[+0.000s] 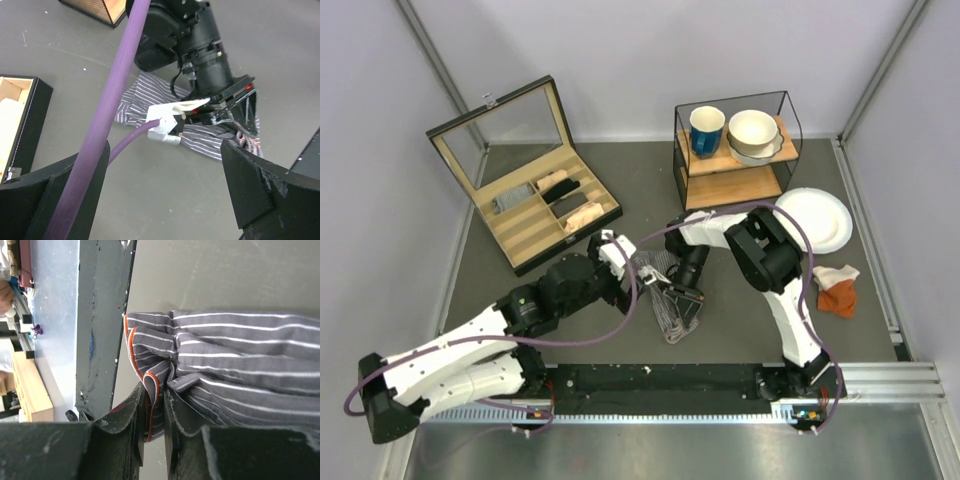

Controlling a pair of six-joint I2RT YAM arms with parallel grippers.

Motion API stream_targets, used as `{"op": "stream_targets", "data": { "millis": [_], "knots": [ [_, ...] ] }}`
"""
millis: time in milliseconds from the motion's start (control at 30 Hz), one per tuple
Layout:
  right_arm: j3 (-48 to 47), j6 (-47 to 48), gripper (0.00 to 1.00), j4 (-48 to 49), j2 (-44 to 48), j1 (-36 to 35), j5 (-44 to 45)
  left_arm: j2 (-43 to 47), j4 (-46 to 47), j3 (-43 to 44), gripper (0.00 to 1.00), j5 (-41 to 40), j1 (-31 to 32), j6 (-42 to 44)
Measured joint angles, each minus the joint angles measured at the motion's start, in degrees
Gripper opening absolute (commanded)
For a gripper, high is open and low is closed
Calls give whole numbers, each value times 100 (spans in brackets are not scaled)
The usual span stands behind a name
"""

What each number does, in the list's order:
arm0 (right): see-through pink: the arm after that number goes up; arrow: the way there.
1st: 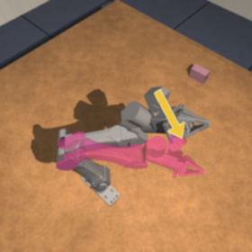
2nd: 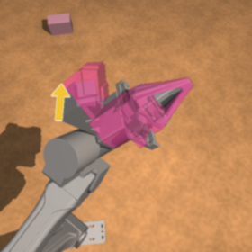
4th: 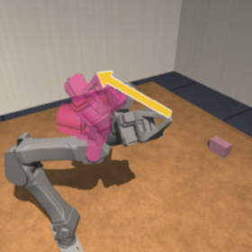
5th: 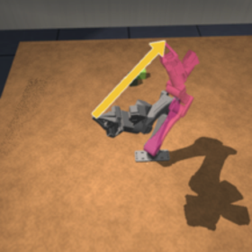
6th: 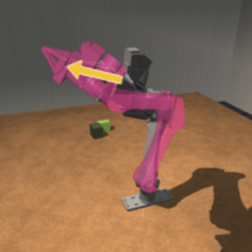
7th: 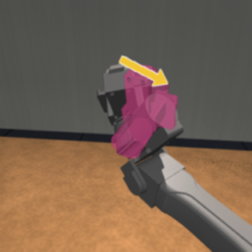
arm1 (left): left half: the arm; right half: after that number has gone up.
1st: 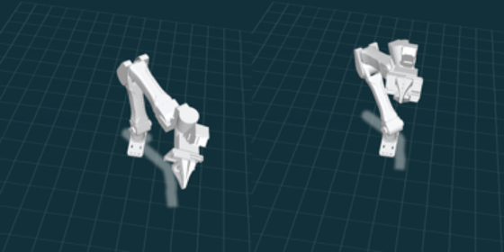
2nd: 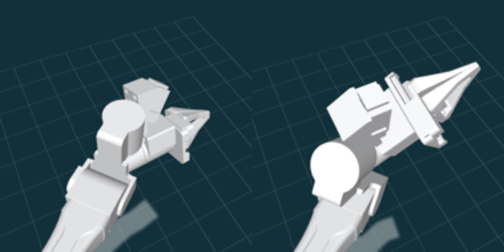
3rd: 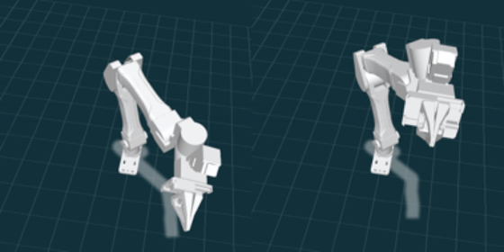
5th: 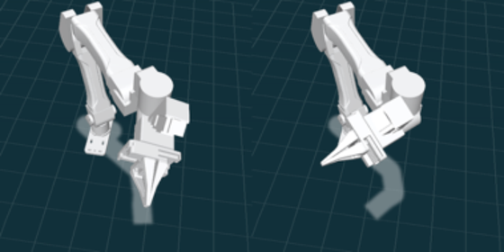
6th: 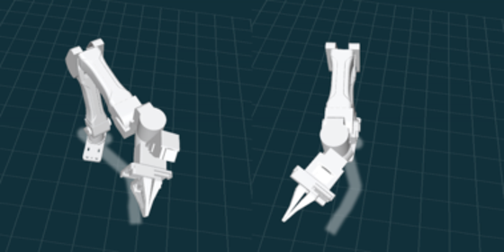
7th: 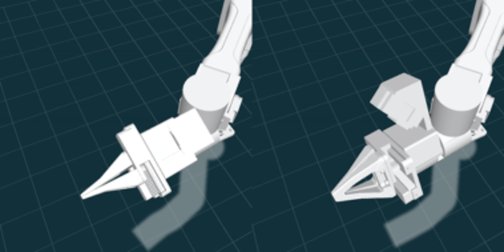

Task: Roll the underwear
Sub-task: Roll the underwear to the center of the board.

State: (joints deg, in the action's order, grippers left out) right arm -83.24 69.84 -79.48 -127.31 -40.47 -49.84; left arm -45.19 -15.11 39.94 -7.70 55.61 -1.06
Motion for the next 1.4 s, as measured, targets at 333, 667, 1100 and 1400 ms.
{"op": "stream_targets", "data": {
  "millis": [333, 667, 1100, 1400],
  "knots": [
    [33, -66, 9, -44, -74, 155, -85, -898, 249, 494, 99, 372, -682, -101],
    [33, -94, 9, -44, -74, 127, -66, -881, 107, 581, 99, 3008, -2321, -1143],
    [35, -105, 9, -44, -81, 127, -66, -1145, 122, 824, 98, 3254, -2472, -1749],
    [114, -109, 9, -109, -90, 216, -48, -1596, 332, 896, 96, 4457, -2658, -2044]
  ]
}}
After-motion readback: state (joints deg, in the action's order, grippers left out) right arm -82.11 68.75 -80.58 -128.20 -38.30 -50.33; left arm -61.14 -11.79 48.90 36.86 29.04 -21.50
